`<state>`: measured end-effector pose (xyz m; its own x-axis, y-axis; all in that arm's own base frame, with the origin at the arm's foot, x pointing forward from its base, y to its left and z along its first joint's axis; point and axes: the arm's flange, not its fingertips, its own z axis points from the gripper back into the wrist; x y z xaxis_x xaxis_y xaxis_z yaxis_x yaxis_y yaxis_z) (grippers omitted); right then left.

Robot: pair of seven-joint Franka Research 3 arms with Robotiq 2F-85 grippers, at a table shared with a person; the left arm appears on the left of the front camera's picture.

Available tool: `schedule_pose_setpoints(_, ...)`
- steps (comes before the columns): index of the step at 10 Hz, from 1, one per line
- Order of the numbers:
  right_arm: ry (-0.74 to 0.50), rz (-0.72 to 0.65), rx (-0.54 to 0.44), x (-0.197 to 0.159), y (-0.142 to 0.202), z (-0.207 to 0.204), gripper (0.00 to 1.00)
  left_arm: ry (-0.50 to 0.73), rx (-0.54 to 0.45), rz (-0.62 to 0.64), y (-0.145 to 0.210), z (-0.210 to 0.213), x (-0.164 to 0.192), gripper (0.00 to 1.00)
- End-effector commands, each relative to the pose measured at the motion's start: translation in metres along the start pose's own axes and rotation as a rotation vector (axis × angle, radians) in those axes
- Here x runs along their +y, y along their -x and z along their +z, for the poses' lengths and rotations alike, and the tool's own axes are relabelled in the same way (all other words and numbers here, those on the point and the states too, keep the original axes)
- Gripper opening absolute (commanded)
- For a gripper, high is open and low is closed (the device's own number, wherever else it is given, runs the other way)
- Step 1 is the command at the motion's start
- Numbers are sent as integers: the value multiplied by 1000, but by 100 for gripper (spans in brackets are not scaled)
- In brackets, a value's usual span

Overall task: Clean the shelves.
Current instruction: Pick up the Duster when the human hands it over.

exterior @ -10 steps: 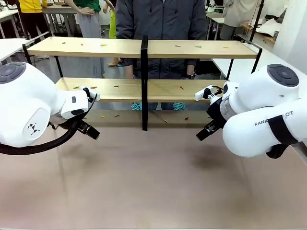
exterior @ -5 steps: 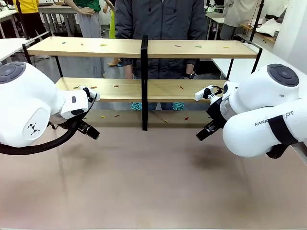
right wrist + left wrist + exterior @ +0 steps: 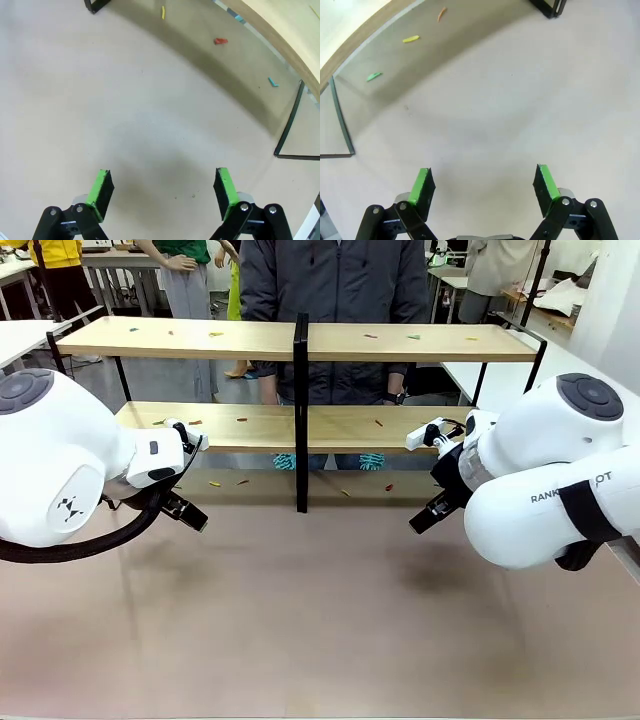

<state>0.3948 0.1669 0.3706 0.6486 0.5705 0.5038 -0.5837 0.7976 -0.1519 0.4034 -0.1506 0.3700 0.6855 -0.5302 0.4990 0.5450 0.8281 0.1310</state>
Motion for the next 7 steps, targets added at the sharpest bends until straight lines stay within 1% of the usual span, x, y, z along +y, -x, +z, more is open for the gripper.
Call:
schedule_pose_setpoints(1,0,-1,0,0,0,0,100,0,0,0,0,0,0,100)
schedule_pose_setpoints(6,0,0,0,0,0,0,100,0,0,0,0,0,0,100)
schedule_pose_setpoints(7,-63,31,-13,-2,-1,24,100,0,0,0,0,0,0,100)
